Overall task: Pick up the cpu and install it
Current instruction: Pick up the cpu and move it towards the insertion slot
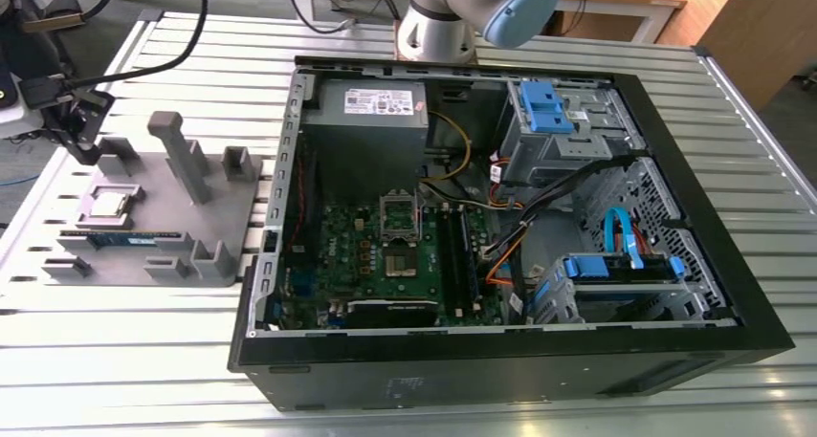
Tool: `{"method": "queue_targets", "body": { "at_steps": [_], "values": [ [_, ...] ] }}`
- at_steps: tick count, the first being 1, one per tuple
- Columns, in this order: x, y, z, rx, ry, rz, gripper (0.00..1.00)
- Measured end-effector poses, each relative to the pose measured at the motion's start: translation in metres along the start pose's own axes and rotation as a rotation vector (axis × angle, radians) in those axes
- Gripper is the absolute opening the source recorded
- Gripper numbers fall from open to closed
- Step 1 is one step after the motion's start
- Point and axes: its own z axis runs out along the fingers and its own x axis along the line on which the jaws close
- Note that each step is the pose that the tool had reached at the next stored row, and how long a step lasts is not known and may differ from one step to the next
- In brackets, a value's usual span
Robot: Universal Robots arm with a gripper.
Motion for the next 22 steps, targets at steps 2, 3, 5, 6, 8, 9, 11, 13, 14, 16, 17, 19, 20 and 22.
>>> {"method": "queue_targets", "body": {
  "at_steps": [2,3,5,6,8,9,11,13,14,16,17,19,20,22],
  "values": [
    [0.0012,-0.0002,0.0011,0.0,0.0001,0.0,0.11],
    [0.0018,-0.0002,0.0018,0.0,0.0,0.0,0.11],
    [0.0031,-0.0004,0.0038,0.0,0.0001,0.0,0.11],
    [0.004,-0.0005,0.005,0.0001,0.0001,0.0,0.11],
    [0.0056,-0.0008,0.0077,0.0,0.0001,0.0,0.11],
    [0.0063,-0.0009,0.0093,0.0001,0.0001,0.0,0.11],
    [0.0072,-0.0012,0.0128,0.0,0.0,0.0,0.11],
    [0.008,-0.0014,0.0165,0.0001,0.0,0.0,0.11],
    [0.0083,-0.0015,0.0183,0.0001,0.0001,0.0,0.11],
    [0.0092,-0.0017,0.0218,0.0001,0.0001,0.0,0.11],
    [0.01,-0.0018,0.0234,0.0002,0.0002,0.0,0.11],
    [0.0115,-0.0023,0.0267,0.0001,0.0001,0.0,0.11],
    [0.0121,-0.0025,0.0284,0.0001,0.0001,0.0,0.11],
    [0.0127,-0.003,0.0319,0.0001,0.0001,0.0,0.11]
  ]
}}
